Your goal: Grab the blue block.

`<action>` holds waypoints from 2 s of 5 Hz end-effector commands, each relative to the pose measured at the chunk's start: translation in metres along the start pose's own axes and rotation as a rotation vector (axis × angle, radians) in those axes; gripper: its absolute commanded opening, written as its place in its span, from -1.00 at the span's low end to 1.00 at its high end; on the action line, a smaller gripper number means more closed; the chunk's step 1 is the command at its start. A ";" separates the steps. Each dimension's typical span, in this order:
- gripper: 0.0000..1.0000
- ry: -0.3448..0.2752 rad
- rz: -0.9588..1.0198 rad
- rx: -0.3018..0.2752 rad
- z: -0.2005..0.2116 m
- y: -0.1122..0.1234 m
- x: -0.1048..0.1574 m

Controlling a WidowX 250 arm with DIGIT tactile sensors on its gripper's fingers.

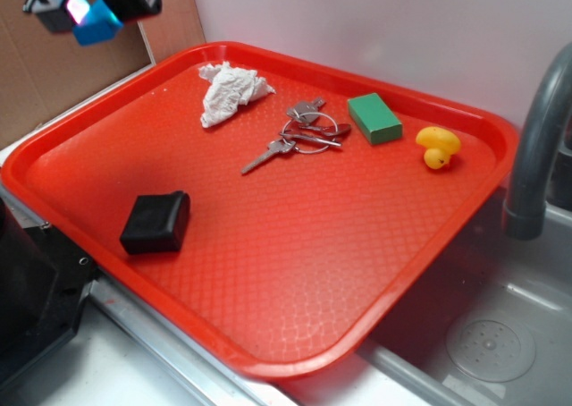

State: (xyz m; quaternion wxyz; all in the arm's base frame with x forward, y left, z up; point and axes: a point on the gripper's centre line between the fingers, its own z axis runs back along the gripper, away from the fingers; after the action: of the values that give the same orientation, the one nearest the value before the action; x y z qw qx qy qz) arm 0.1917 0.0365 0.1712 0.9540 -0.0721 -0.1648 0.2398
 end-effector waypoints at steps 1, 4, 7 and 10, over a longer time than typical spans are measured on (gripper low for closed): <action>-1.00 0.162 -0.093 -0.189 0.082 -0.022 0.012; -1.00 0.245 -0.188 0.004 0.027 -0.029 0.012; -1.00 0.261 -0.188 0.042 0.015 -0.031 0.010; -1.00 0.300 -0.183 0.096 -0.018 -0.030 0.007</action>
State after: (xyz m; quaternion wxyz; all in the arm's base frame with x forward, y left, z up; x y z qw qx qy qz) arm 0.2205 -0.0156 0.1504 0.9887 -0.0449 -0.0029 0.1433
